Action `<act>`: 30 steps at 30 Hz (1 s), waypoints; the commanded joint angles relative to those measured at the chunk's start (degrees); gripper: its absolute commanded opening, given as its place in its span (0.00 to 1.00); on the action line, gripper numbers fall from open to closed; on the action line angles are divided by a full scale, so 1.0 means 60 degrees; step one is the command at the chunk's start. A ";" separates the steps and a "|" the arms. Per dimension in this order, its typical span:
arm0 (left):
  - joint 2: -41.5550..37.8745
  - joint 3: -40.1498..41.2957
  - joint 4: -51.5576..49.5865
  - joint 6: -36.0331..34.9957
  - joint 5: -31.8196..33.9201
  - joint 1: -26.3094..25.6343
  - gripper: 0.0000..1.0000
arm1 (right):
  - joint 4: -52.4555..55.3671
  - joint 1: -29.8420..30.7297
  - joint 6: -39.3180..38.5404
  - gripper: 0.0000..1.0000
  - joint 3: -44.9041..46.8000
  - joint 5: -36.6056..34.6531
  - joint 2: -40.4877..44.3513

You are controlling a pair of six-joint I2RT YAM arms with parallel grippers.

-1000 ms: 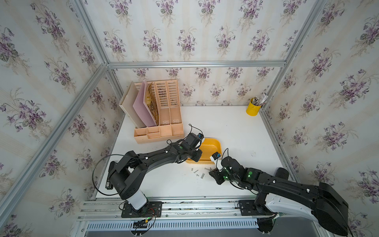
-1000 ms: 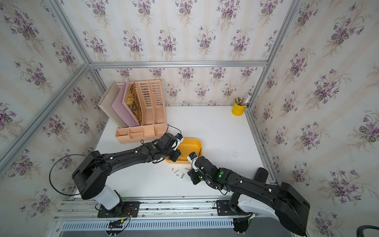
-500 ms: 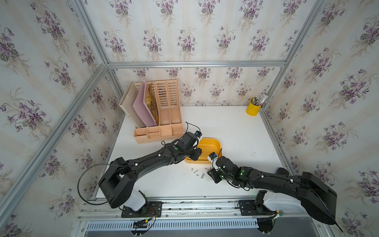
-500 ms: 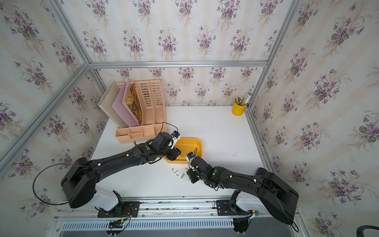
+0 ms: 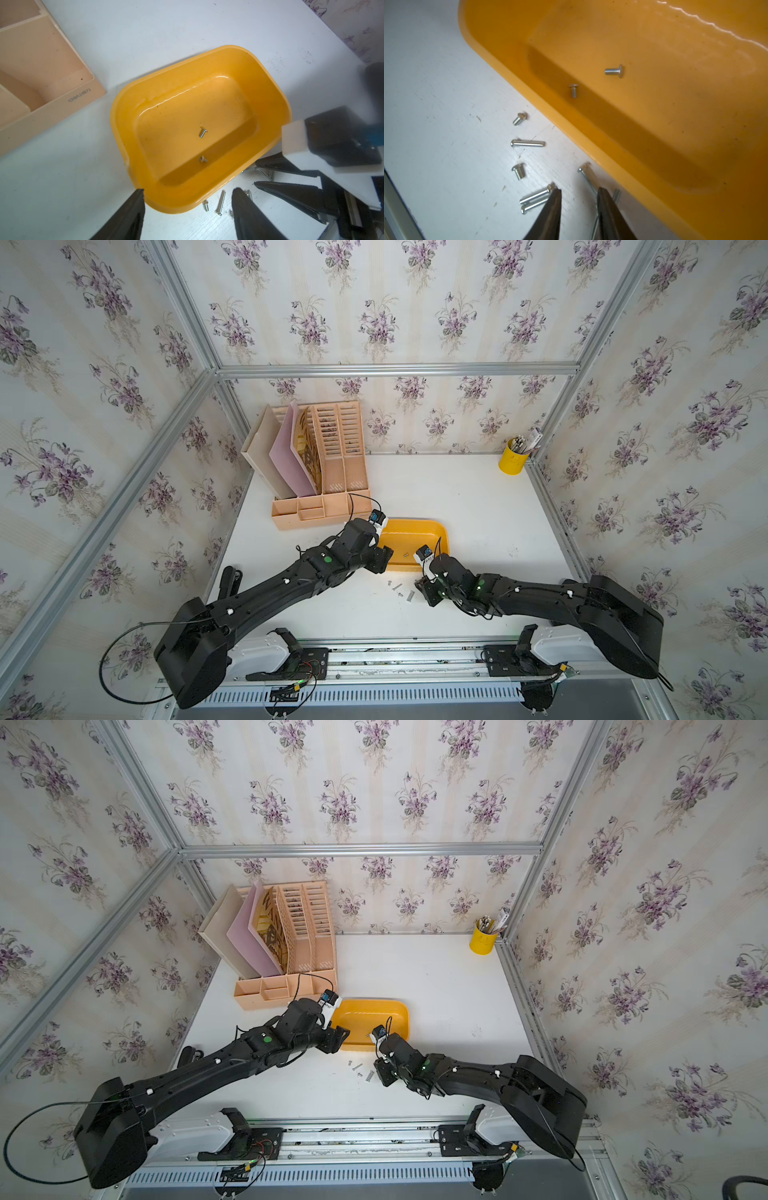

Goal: Put the screws on the desktop into the storage box
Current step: Pick up the screw from the center of the board.

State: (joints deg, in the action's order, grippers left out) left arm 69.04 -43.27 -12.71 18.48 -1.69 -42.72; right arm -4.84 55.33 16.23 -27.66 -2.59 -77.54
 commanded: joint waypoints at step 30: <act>-0.1076 0.1200 0.0009 0.0555 0.0324 0.0046 0.73 | 0.1486 0.0005 0.0311 0.19 -0.0963 0.0128 -0.1478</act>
State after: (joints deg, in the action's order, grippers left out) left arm 62.96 -36.21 -12.56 21.65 -0.21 -42.50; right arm -0.56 55.33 17.12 -32.91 -2.61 -85.19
